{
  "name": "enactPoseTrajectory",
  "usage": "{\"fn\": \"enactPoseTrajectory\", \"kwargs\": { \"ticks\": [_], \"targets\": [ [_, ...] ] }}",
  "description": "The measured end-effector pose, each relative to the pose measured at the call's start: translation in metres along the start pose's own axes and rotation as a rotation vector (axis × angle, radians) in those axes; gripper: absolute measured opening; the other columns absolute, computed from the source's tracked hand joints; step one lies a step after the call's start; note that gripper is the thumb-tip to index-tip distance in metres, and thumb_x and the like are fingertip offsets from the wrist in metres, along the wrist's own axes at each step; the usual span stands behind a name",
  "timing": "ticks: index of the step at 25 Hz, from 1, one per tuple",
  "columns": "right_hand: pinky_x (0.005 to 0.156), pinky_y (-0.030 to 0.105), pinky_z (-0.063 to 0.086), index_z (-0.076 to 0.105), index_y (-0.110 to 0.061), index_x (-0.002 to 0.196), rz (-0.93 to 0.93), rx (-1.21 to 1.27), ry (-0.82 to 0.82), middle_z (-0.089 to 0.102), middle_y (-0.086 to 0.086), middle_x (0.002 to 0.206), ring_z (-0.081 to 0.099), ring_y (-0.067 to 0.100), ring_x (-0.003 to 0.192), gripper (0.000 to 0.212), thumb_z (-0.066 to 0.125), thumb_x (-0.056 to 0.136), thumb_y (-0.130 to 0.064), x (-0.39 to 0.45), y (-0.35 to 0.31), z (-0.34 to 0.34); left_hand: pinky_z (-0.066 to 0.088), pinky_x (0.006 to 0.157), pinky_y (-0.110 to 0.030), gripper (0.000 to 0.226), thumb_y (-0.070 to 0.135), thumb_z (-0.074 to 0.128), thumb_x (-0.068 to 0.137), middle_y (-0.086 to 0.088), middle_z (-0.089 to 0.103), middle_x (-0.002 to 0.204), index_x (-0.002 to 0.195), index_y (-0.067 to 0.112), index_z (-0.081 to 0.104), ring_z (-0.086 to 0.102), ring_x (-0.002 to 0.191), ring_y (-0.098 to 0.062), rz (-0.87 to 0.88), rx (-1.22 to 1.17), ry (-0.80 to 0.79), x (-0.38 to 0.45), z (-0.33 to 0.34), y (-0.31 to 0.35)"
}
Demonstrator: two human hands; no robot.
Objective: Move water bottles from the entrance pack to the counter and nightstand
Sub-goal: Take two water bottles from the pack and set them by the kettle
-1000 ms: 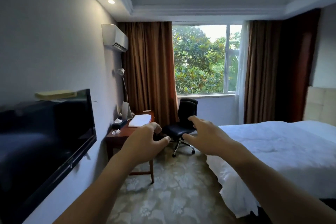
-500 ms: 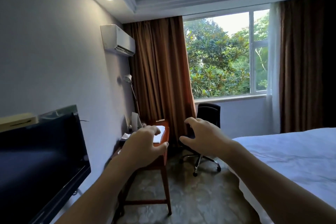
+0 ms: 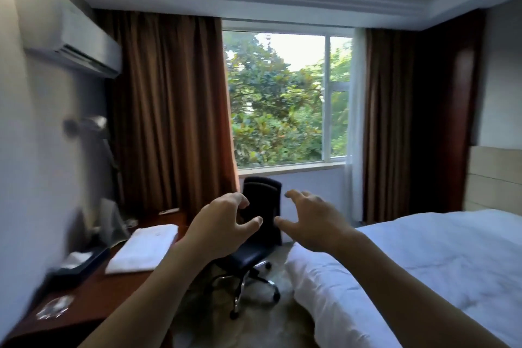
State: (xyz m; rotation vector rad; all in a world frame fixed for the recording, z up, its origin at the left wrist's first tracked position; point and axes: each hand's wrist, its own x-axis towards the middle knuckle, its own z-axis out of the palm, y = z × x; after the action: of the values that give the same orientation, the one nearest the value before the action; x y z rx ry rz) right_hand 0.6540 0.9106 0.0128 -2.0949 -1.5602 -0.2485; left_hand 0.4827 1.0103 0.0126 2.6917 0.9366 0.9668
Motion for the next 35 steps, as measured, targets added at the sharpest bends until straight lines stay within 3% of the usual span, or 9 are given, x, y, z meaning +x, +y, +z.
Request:
{"fn": "enactPoseTrajectory", "kwargs": {
  "ticks": [3,6,12,15,19,22,27,31,35],
  "targets": [
    [0.107,0.036,0.041,0.042,-0.021,0.146,0.176,-0.07,0.079,0.053,0.004,0.144,0.051,0.024,0.131,0.068,0.056,0.089,-0.056,0.045,0.06,-0.014,0.047,0.088,-0.027,0.051,0.056,0.063,0.08,0.004,0.066,0.117,0.116,0.021,0.061,0.061,0.106,-0.014,0.143,-0.109,-0.041,0.1,0.062,0.014],
    [0.104,0.036,0.042,0.041,-0.022,0.144,0.371,-0.225,0.184,0.054,0.004,0.139,0.051,0.024,0.127,0.064,0.053,0.09,-0.056,0.043,0.131,-0.05,0.047,0.085,-0.029,0.05,0.06,0.06,0.079,0.005,0.066,0.115,0.113,0.023,0.06,0.061,0.104,-0.016,0.359,-0.228,-0.13,0.179,0.133,0.082],
    [0.098,0.041,0.044,0.045,-0.022,0.136,0.933,-0.537,0.316,0.055,0.005,0.133,0.051,0.03,0.122,0.057,0.051,0.09,-0.056,-0.117,0.199,-0.151,0.047,0.086,-0.031,0.05,0.06,0.061,0.077,0.007,0.065,0.114,0.112,0.025,0.061,0.06,0.103,-0.016,0.859,-0.607,-0.328,0.169,0.197,0.297],
    [0.094,0.041,0.047,0.043,-0.022,0.137,1.212,-0.665,0.375,0.057,0.003,0.132,0.054,0.026,0.118,0.058,0.05,0.091,-0.057,-0.226,0.159,-0.202,0.045,0.077,-0.028,0.049,0.056,0.061,0.08,0.005,0.064,0.111,0.115,0.023,0.06,0.057,0.093,-0.014,1.091,-0.821,-0.452,0.092,0.173,0.391],
    [0.089,0.039,0.051,0.043,-0.023,0.14,1.513,-0.8,0.475,0.059,0.002,0.128,0.059,0.024,0.114,0.06,0.052,0.09,-0.056,-0.351,0.06,-0.248,0.045,0.085,-0.024,0.052,0.059,0.058,0.081,0.011,0.061,0.118,0.122,0.026,0.058,0.056,0.105,-0.008,1.368,-1.032,-0.569,-0.03,0.111,0.474],
    [0.086,0.038,0.05,0.046,-0.021,0.135,1.715,-0.904,0.567,0.061,0.004,0.121,0.06,0.028,0.11,0.056,0.053,0.09,-0.054,-0.428,-0.022,-0.263,0.045,0.086,-0.022,0.051,0.055,0.061,0.082,0.012,0.061,0.119,0.122,0.024,0.059,0.056,0.109,-0.007,1.503,-1.145,-0.678,-0.121,0.065,0.509],
    [0.09,0.04,0.052,0.044,-0.021,0.14,2.011,-1.038,0.612,0.062,0.004,0.128,0.06,0.026,0.114,0.061,0.053,0.089,-0.053,-0.54,-0.133,-0.269,0.051,0.09,-0.029,0.05,0.054,0.064,0.081,0.01,0.063,0.117,0.12,0.023,0.06,0.059,0.106,-0.009,1.745,-1.295,-0.802,-0.265,-0.008,0.548],
    [0.089,0.034,0.052,0.043,-0.021,0.141,2.122,-1.056,0.686,0.06,0.001,0.128,0.059,0.021,0.115,0.059,0.052,0.092,-0.053,-0.596,-0.16,-0.281,0.051,0.083,-0.024,0.05,0.055,0.062,0.082,0.013,0.061,0.11,0.122,0.025,0.057,0.058,0.097,-0.004,1.879,-1.324,-0.878,-0.338,-0.027,0.59],
    [0.093,0.038,0.051,0.045,-0.021,0.14,2.241,-1.112,0.732,0.061,0.003,0.13,0.059,0.024,0.117,0.057,0.053,0.093,-0.051,-0.64,-0.156,-0.294,0.053,0.088,-0.032,0.052,0.054,0.062,0.083,0.009,0.061,0.113,0.124,0.024,0.057,0.059,0.102,-0.009,1.993,-1.368,-0.97,-0.393,-0.023,0.647]
  ]
}}
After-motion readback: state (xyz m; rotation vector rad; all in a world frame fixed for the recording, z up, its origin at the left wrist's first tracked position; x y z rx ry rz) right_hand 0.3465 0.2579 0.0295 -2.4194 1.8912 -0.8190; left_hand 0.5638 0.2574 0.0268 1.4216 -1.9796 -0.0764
